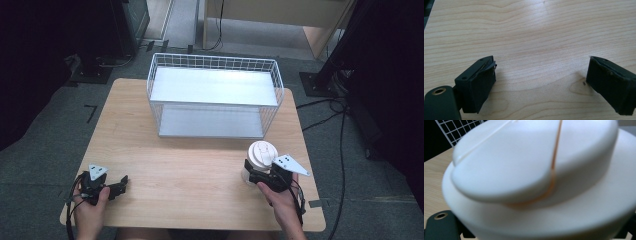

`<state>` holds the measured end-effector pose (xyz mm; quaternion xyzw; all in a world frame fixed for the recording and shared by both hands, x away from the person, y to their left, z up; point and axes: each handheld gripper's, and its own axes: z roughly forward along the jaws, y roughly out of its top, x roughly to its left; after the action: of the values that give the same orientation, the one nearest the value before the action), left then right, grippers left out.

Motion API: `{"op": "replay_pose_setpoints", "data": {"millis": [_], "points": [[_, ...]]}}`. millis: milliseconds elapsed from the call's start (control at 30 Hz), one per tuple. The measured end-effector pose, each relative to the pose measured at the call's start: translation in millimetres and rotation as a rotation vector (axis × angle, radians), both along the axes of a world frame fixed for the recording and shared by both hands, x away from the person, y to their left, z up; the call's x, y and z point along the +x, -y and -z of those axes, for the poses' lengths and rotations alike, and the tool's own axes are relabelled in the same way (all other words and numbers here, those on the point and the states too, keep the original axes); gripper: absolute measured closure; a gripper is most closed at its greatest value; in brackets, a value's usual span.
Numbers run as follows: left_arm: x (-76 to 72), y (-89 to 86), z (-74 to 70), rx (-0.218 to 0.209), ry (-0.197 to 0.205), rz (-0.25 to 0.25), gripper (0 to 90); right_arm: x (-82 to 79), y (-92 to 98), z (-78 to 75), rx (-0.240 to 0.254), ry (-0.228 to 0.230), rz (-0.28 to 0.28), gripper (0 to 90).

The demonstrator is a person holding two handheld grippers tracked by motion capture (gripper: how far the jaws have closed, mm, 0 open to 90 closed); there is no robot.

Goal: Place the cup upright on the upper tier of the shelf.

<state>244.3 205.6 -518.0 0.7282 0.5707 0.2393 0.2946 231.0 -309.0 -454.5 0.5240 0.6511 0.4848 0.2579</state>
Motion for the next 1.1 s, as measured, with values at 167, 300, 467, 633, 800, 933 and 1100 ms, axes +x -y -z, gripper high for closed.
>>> {"op": "replay_pose_setpoints", "data": {"millis": [167, 300, 467, 633, 800, 933, 1100], "points": [[0.0, 0.0, 0.0, 0.000, 0.000, 0.000, 9.3, -1.1, -2.6, -1.0, -0.033, 0.037, 0.020, 14.0], [0.0, 0.2, -0.1, 0.000, 0.000, 0.006, 9.3, -0.7, -1.7, -4.3, -0.005, 0.050, 0.033, 15.0], [-0.1, 0.3, 0.0, 0.000, 0.000, 0.007, 9.3, 0.8, -2.6, -8.1, -0.002, 0.055, 0.035, 15.1], [0.0, 0.3, 0.0, 0.000, 0.000, 0.006, 9.3, 3.8, -5.0, -19.5, 0.001, 0.080, 0.033, 15.2], [-0.1, 0.2, 0.0, 0.001, 0.000, 0.007, 9.3, 6.7, -7.2, -31.2, 0.000, 0.100, 0.032, 15.2], [-0.1, 0.3, 0.0, 0.000, 0.000, 0.007, 9.3, 9.8, -9.7, -44.8, 0.004, 0.127, 0.026, 15.2], [-0.1, 0.2, 0.0, 0.001, -0.001, 0.008, 9.3, 15.2, -16.4, -65.7, -0.002, 0.172, 0.006, 15.2]]}}
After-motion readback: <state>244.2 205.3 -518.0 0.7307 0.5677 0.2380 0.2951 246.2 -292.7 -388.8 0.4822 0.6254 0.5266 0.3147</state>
